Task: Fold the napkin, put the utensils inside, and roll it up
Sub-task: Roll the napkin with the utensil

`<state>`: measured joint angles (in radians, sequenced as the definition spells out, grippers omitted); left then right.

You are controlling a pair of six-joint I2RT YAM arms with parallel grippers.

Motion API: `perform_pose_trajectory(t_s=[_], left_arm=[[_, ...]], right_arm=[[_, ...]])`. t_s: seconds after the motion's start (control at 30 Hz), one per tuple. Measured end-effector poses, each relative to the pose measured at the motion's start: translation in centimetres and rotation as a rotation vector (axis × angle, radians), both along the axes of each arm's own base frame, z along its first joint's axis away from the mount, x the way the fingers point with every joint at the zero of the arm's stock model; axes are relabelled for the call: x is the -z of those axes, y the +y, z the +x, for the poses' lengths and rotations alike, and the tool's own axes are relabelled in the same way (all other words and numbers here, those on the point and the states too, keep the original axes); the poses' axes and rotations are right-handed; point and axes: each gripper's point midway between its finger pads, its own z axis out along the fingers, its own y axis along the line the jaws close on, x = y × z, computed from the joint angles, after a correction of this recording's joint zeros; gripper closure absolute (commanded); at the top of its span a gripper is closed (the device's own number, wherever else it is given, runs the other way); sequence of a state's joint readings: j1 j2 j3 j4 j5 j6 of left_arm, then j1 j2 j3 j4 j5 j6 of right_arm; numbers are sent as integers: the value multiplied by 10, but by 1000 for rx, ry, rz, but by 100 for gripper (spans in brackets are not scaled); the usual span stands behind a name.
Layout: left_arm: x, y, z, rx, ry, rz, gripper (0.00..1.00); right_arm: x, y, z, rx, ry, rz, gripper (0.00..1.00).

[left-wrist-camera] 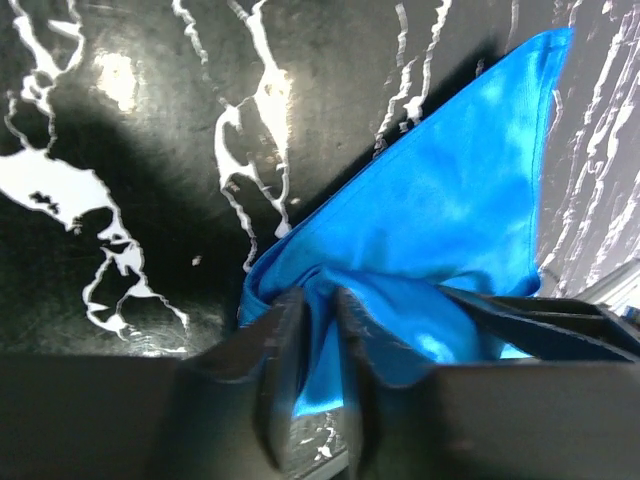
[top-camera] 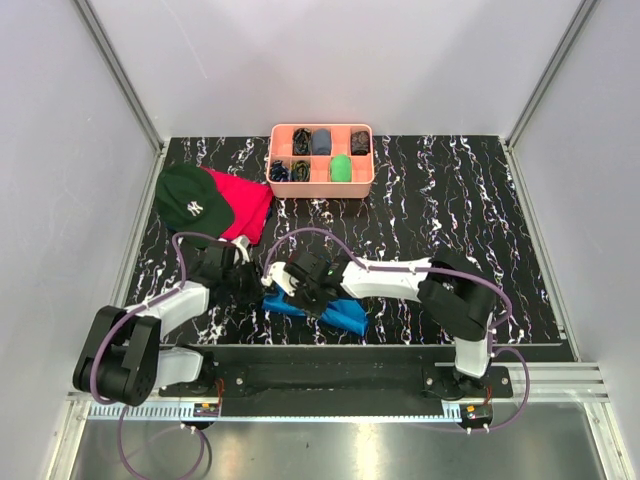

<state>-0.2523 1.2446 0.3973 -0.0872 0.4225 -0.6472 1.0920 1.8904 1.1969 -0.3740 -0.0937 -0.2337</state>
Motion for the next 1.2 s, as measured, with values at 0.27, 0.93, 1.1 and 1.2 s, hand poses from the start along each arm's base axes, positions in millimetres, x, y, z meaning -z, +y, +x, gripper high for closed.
perform_pose_trajectory(t_s=[0.27,0.93,1.1,1.2], left_arm=[[-20,9,8,-26,-94,45,39],[-32,-2,2,20,-207,-19,48],[-25,-8,-5,47,-184,-40,48],[-24,-11,-8,60,-183,-54,48]], right_arm=[[-1,2,1,44,219,63,69],[0,-10,-29,126,877,129,68],[0,-10,-29,147,940,134,68],[0,-11,-29,157,966,135,68]])
